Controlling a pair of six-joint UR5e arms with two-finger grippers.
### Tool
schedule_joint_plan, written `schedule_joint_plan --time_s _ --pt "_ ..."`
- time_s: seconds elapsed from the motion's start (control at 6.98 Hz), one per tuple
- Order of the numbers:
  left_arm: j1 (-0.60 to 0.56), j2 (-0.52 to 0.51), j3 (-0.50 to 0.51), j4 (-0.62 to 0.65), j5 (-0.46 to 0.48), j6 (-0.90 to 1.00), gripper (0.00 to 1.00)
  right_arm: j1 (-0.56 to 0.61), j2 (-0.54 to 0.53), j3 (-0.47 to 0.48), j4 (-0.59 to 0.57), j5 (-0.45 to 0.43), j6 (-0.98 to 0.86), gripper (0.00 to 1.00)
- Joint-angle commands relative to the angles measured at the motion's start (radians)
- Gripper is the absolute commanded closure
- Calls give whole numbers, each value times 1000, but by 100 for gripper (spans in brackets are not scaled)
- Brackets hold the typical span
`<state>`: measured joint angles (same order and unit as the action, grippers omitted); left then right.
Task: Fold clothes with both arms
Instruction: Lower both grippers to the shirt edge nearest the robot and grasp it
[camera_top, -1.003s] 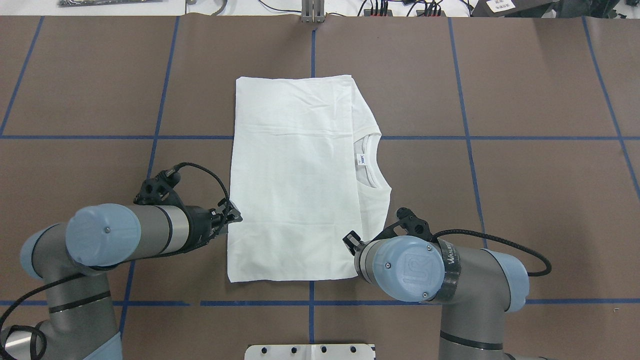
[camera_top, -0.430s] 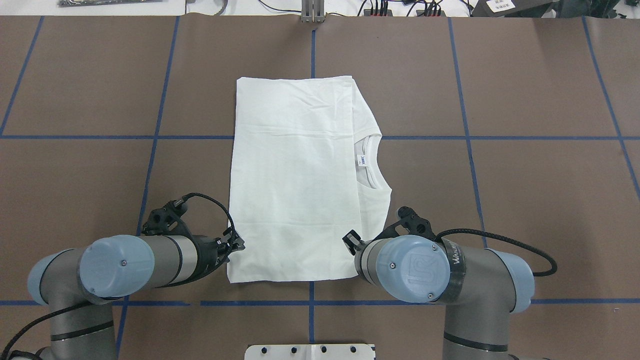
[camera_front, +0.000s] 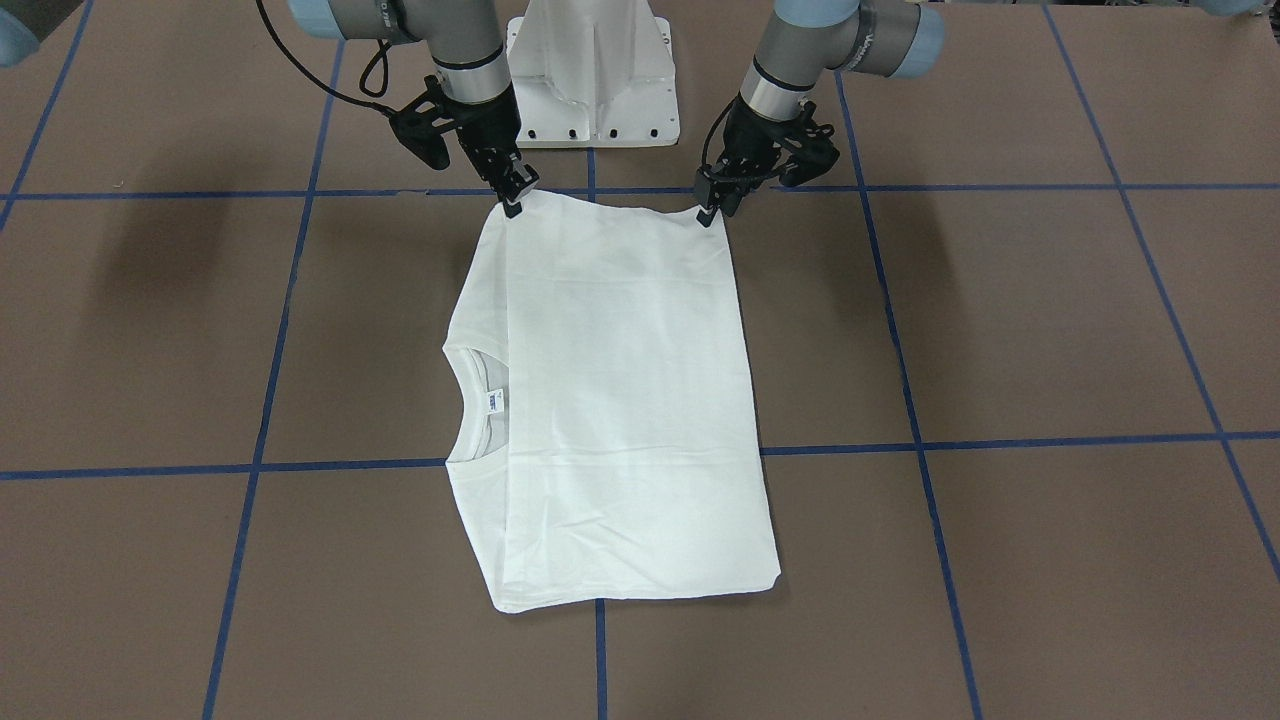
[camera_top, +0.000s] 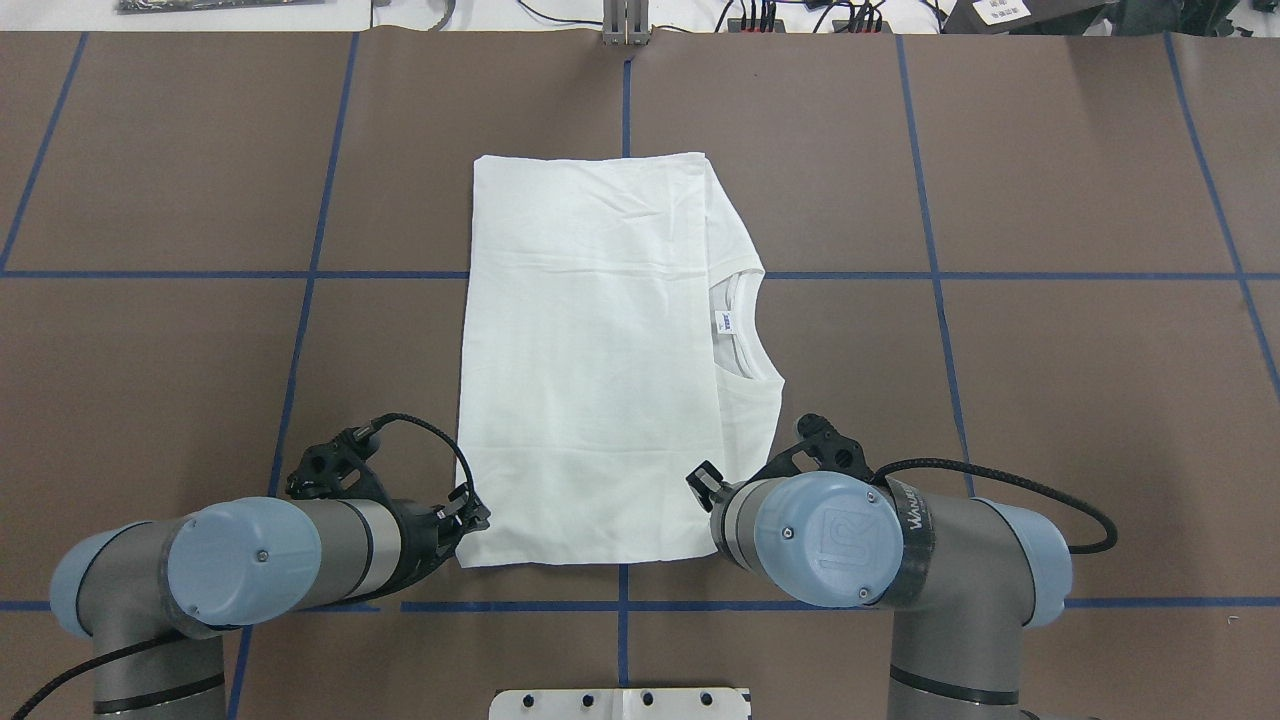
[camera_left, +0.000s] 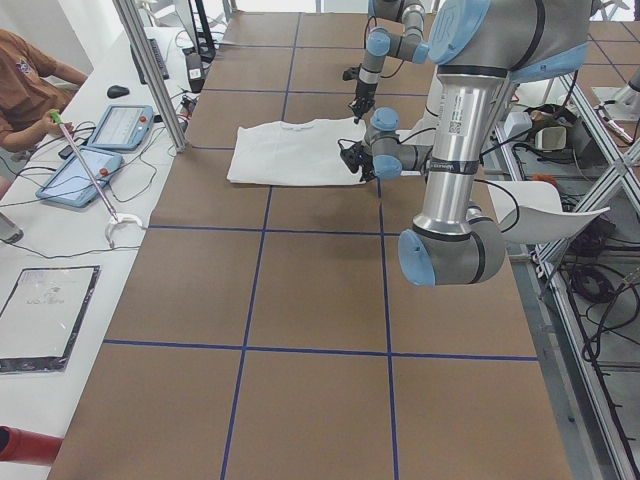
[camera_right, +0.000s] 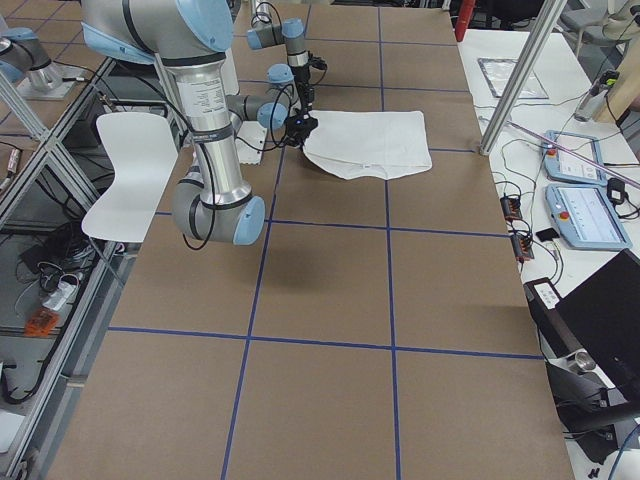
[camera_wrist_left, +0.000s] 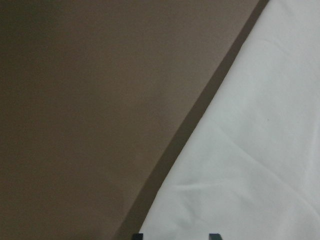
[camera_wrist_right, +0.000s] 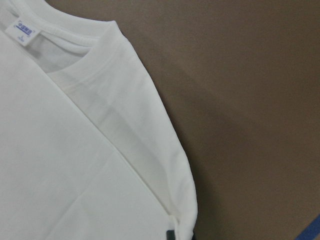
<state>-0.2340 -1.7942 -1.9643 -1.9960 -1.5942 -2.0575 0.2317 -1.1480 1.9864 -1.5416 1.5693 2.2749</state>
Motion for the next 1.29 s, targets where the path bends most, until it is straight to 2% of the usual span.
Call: schedule_joint_plan --time_s 0.0,0.29,0.43,0.57,1.0,1.15 --pt "33 1 1 10 0 -7 47 0 1 0 0 0 0 100" --pt "36 2 4 11 0 -6 54 0 2 0 0 0 2 100" --pt "36 4 4 11 0 -36 74 0 2 0 0 0 0 100" --pt "36 2 4 11 0 -44 100 0 2 2 0 0 2 100" --pt "38 -1 -11 11 0 -44 100 1 -1 3 0 0 2 100" --pt "56 1 -56 31 -1 -47 100 -17 -34 38 -2 0 2 100"
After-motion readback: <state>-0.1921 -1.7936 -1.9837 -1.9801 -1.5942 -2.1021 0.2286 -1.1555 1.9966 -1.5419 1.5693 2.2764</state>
